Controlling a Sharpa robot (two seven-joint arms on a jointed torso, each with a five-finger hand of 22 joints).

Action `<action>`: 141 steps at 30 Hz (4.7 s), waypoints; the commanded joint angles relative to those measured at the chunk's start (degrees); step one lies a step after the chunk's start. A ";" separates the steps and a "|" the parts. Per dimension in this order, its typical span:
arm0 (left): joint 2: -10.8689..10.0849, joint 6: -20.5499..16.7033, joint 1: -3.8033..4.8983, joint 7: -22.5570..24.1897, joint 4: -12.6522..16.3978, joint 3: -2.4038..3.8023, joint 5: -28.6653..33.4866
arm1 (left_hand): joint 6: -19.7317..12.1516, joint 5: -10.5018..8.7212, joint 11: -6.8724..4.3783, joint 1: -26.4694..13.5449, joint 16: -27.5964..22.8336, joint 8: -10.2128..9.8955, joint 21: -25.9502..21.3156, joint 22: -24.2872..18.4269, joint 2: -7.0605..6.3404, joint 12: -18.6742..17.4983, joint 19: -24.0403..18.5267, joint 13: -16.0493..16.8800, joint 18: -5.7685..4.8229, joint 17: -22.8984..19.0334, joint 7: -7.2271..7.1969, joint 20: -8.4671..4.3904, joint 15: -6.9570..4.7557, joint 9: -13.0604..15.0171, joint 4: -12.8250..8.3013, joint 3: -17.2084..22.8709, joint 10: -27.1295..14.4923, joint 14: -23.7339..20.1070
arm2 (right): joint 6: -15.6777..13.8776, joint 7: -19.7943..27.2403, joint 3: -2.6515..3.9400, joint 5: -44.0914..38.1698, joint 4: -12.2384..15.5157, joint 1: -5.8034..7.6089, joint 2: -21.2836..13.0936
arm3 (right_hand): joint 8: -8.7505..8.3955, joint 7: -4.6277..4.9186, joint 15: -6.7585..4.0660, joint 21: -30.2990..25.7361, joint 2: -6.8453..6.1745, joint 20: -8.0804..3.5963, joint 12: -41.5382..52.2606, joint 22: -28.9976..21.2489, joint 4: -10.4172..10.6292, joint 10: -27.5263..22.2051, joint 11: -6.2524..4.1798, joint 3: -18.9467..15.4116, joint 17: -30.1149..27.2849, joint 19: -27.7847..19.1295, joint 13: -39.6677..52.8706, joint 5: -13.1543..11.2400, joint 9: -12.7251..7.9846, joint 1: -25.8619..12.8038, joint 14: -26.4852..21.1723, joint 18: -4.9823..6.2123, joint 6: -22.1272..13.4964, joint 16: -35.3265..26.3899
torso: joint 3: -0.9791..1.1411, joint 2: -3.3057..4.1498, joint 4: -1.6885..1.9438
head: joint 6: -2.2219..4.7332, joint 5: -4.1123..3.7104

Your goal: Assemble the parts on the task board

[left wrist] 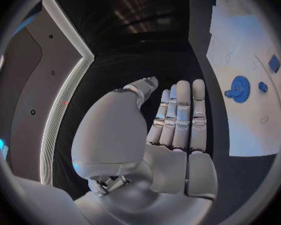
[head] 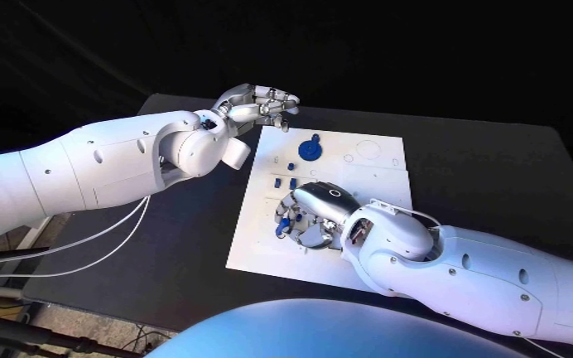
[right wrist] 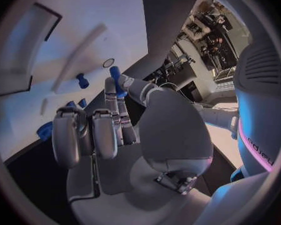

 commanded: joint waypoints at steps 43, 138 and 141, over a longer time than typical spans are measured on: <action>-0.18 1.10 0.04 0.12 0.25 0.02 -0.02 | -0.52 0.15 0.05 -0.19 -0.22 0.32 -0.20 -0.08 -0.60 0.25 0.34 -0.10 0.60 -0.11 -0.06 -0.04 0.05 0.06 0.01 0.35 -0.50 0.08 | 3.86 -2.01 -0.43 -6.12 -1.14 -0.43 1.40 | -2.68 1.55 0.32 -0.86 -4.80 0.24 -1.55 12.34 0.24 -1.40 0.65 -3.10 -0.64 2.11 1.39 3.89 2.05 -4.64 2.34 -0.55 -7.52 -0.22 | -0.03 -0.03 0.02 | 0.00 -0.26; -1.68 1.50 0.00 -0.19 0.94 -0.70 0.04 | -0.63 0.20 0.05 -0.52 -0.24 0.74 -0.29 -0.20 -0.80 0.47 0.29 -0.17 0.60 -0.28 -0.08 -0.01 0.07 0.14 -0.06 0.68 -0.56 -0.02 | -7.55 -17.56 -0.42 9.10 10.00 -2.87 -23.13 | 3.11 -3.31 -3.46 8.69 -1.04 -3.11 66.14 15.07 17.74 9.24 -4.07 -26.38 11.72 6.00 62.58 8.85 7.67 -0.27 4.98 -2.61 1.49 5.97 | -0.70 -1.05 -1.87 | 0.00 -6.09; -1.69 1.52 0.00 -0.25 0.91 -0.70 0.04 | -0.63 0.20 0.05 -0.52 -0.24 0.74 -0.29 -0.20 -0.80 0.47 0.29 -0.17 0.60 -0.28 -0.08 -0.01 0.07 0.14 -0.06 0.68 -0.56 -0.02 | -9.86 -17.00 -0.41 10.59 10.84 -2.87 -23.50 | 3.32 -3.59 -3.66 8.69 -0.97 -3.30 67.54 15.07 17.79 9.91 -4.32 -25.38 11.76 6.00 63.72 9.62 7.84 -0.19 4.99 -2.61 2.16 5.99 | -0.69 -1.05 -1.87 | 0.00 -6.19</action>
